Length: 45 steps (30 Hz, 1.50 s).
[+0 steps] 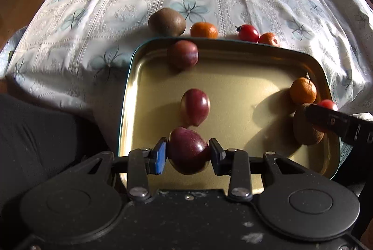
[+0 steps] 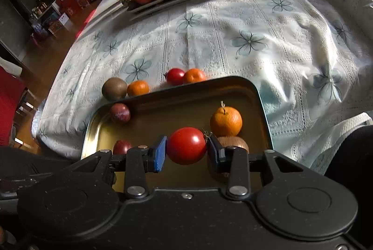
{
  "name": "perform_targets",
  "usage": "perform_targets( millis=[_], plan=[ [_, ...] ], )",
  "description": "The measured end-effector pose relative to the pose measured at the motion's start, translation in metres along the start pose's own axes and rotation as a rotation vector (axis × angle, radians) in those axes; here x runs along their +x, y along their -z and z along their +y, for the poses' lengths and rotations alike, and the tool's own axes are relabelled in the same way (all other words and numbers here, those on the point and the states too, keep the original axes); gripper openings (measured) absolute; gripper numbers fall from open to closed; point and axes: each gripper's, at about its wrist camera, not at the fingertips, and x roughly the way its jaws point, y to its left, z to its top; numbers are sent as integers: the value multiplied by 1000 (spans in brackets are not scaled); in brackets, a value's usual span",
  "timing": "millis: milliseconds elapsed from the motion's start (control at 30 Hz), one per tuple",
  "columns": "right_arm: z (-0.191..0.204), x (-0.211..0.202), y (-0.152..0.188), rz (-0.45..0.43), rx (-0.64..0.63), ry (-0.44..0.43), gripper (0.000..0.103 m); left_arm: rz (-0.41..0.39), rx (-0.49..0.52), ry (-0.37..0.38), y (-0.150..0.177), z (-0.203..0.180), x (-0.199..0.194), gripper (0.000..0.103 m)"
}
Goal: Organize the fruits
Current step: 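Carry the plum in the left tool and tomato in the right tool over the tray, then open the left tool to drop the plum while the right tool releases the tomato into the tray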
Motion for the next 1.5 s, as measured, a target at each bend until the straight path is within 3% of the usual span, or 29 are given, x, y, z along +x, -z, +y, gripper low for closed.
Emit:
perform_targets(
  millis=[267,500,733,1033,1500],
  plan=[
    [23,-1,24,29,-48,33,47,21,-22,-2,-1,6,4,38],
    [34,0,13,67,10,55,47,30,-9,-29,-14,1,3,38],
    [43,11,5,93,21,117,47,43,-16,-17,-26,5,8,38],
    [47,24,5,137,24,135,47,58,-23,5,-27,10,13,38],
    [46,18,0,94,26,166,48,3,-3,16,-20,8,1,36]
  ],
)
